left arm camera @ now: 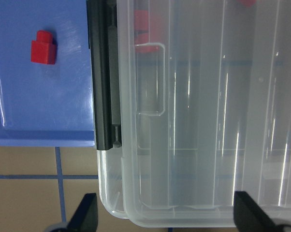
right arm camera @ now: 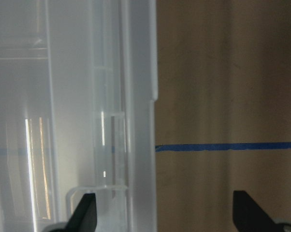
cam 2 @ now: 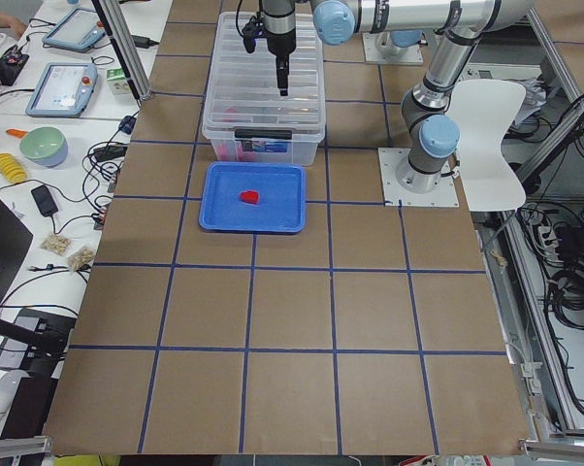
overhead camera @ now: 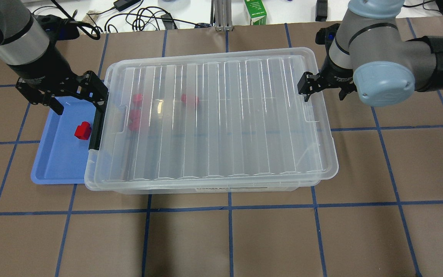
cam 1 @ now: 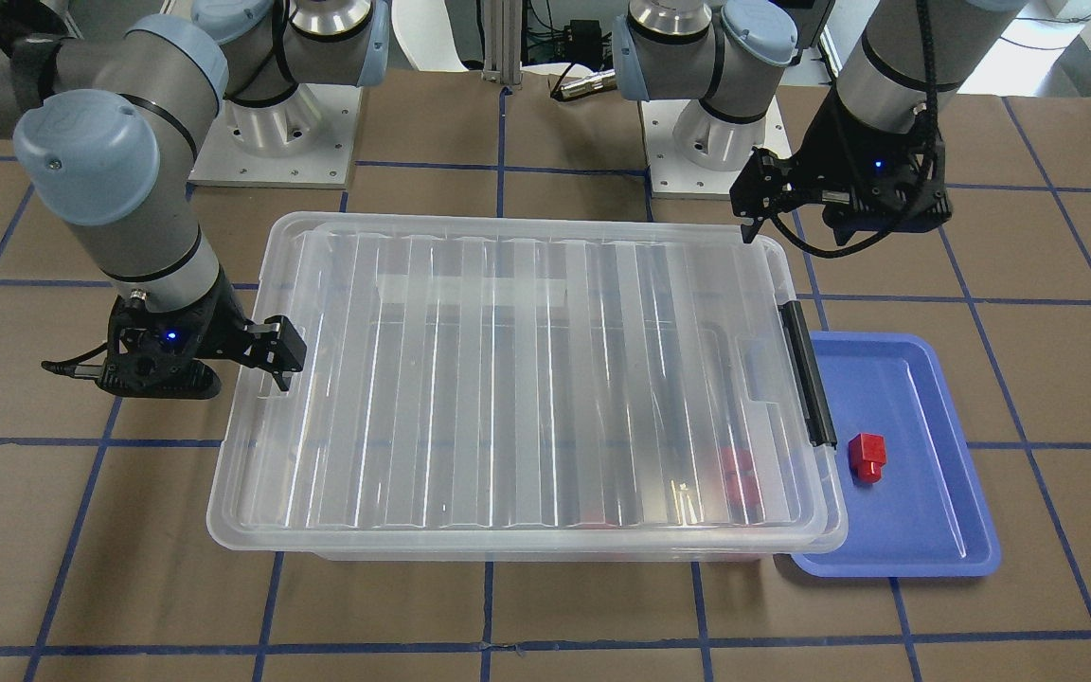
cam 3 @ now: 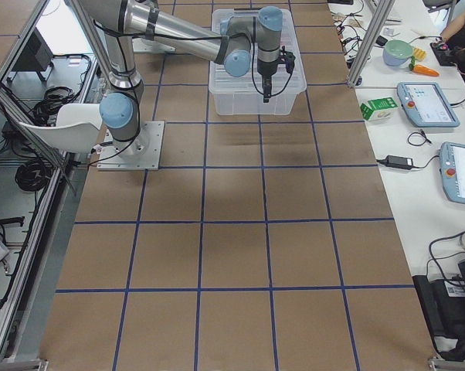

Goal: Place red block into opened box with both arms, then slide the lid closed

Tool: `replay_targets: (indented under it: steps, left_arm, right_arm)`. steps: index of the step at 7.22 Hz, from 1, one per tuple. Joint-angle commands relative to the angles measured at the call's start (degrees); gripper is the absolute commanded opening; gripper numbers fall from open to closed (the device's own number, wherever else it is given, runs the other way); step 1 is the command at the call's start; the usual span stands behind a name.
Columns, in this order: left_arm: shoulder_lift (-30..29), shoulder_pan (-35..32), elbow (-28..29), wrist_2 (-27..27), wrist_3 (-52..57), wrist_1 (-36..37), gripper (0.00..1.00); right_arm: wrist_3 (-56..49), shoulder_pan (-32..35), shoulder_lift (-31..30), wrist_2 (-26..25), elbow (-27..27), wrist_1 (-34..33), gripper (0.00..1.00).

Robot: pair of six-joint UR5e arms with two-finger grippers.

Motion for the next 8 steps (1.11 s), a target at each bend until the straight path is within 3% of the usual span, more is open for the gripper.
replay_targets:
  steps: [1, 4, 8]
  left_arm:
    - [-1.7, 10.1, -0.2, -0.1, 10.9, 0.8, 1.00]
    - [-8.0, 15.8, -0.5, -0.1, 18.2, 4.8, 1.00]
    - [-18.7, 16.5, -1.9, 1.1, 19.2, 20.4, 1.00]
  right_arm:
    - [-1.5, -2.9, 0.3, 0.0, 0.0, -0.5, 1.00]
    - [-6.1, -6.5, 0.2, 0.2, 0.0, -0.4, 1.00]
    - [-7.7, -8.8, 0.1, 0.3, -0.4, 0.0, 1.00]
